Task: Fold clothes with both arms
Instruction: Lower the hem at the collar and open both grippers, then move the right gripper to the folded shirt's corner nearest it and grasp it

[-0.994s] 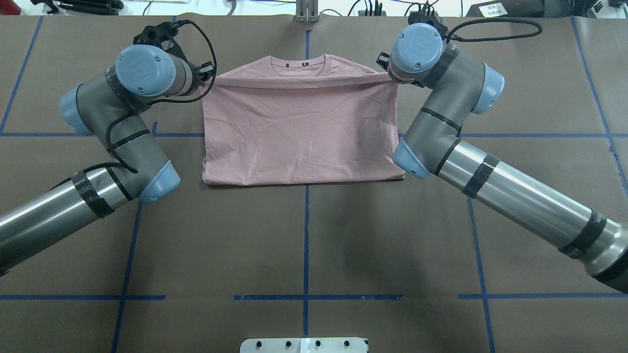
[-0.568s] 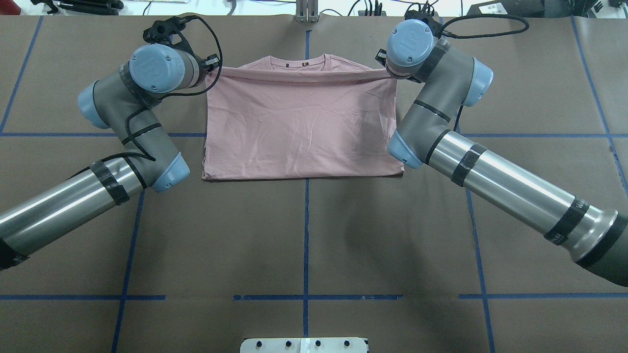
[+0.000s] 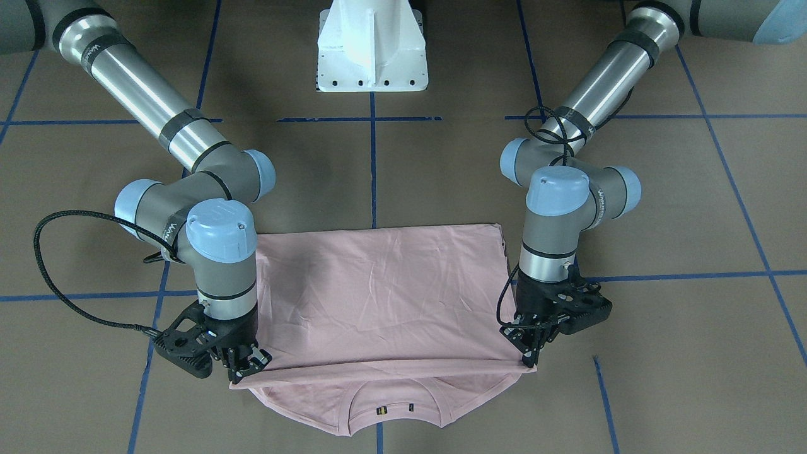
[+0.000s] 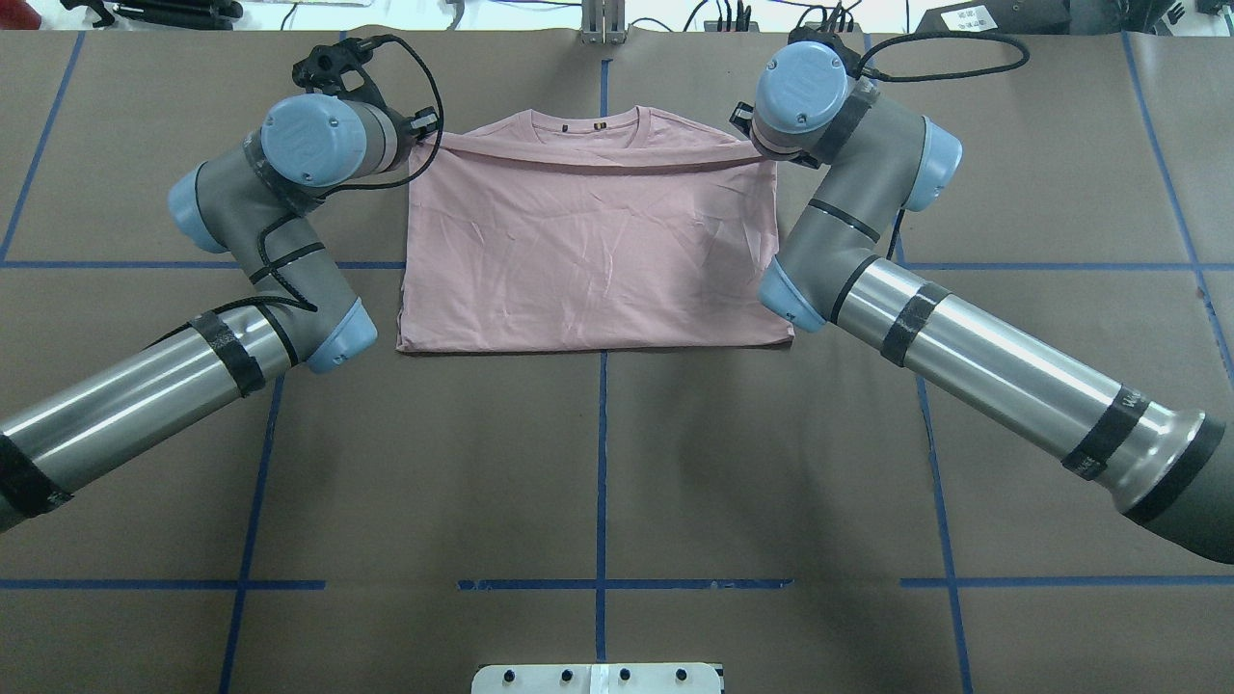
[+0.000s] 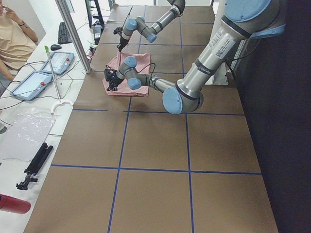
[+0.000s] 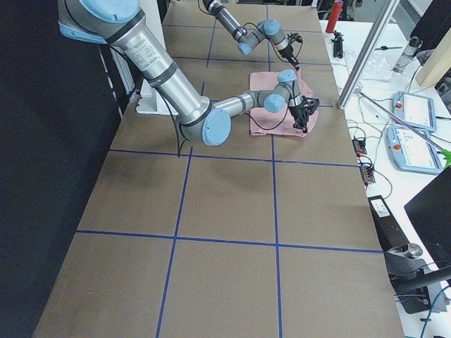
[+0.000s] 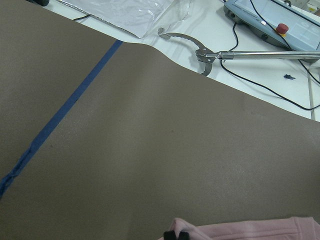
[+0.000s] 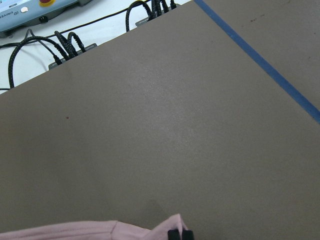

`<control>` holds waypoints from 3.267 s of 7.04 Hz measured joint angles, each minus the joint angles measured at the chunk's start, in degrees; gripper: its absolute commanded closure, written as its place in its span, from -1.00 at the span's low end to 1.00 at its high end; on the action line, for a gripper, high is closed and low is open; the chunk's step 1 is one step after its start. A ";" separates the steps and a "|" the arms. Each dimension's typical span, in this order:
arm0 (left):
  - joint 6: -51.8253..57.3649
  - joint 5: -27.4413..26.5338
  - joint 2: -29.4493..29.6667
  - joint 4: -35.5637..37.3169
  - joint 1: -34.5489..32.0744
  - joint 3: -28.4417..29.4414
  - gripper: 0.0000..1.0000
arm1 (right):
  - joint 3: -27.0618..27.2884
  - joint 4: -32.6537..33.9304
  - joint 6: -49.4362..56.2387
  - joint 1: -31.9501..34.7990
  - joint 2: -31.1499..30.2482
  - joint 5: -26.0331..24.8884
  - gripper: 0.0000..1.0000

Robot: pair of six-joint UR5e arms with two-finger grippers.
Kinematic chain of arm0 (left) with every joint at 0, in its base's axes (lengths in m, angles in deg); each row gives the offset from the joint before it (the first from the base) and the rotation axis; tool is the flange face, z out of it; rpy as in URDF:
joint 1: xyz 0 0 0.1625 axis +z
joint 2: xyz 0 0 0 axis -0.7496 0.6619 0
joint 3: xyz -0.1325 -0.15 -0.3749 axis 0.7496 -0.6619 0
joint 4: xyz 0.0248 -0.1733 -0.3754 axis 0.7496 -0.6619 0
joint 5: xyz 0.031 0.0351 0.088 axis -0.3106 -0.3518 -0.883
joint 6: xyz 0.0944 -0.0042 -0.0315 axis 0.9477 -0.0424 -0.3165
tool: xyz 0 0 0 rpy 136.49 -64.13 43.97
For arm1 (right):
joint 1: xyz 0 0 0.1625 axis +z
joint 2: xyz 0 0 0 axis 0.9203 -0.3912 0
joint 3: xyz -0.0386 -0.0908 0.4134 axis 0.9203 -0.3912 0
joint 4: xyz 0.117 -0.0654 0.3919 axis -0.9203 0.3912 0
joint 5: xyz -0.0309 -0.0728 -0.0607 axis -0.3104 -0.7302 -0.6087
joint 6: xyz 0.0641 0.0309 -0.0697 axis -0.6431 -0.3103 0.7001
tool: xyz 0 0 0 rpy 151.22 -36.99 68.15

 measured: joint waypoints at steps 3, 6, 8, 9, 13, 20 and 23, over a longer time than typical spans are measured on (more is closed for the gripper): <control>0.08 0.01 -1.78 -1.68 -0.04 0.34 0.73 | -0.50 -0.35 0.06 -0.10 0.43 0.40 0.14; 0.00 0.15 -2.77 -4.64 -0.07 0.00 0.32 | -2.18 -0.35 0.09 -0.23 1.94 0.35 -1.00; -0.05 1.46 -3.49 -6.21 -0.21 -0.89 0.32 | -0.30 -0.15 -0.11 -0.50 1.91 0.26 -1.00; -0.14 3.23 -4.60 -6.52 -0.29 -2.96 0.32 | 6.32 0.42 -0.77 -1.00 -1.79 0.86 -1.00; -2.42 6.06 -8.91 -6.64 -0.34 -10.46 0.32 | 37.22 1.23 -8.04 -8.24 -25.10 2.36 -0.77; -3.89 5.44 -12.16 -6.63 -2.98 -14.13 0.33 | 35.41 0.82 -17.30 -11.96 -25.68 4.13 -0.54; -4.05 5.46 -12.55 -6.56 -3.20 -15.77 0.32 | 32.34 0.59 -17.31 -12.40 -24.00 4.01 0.12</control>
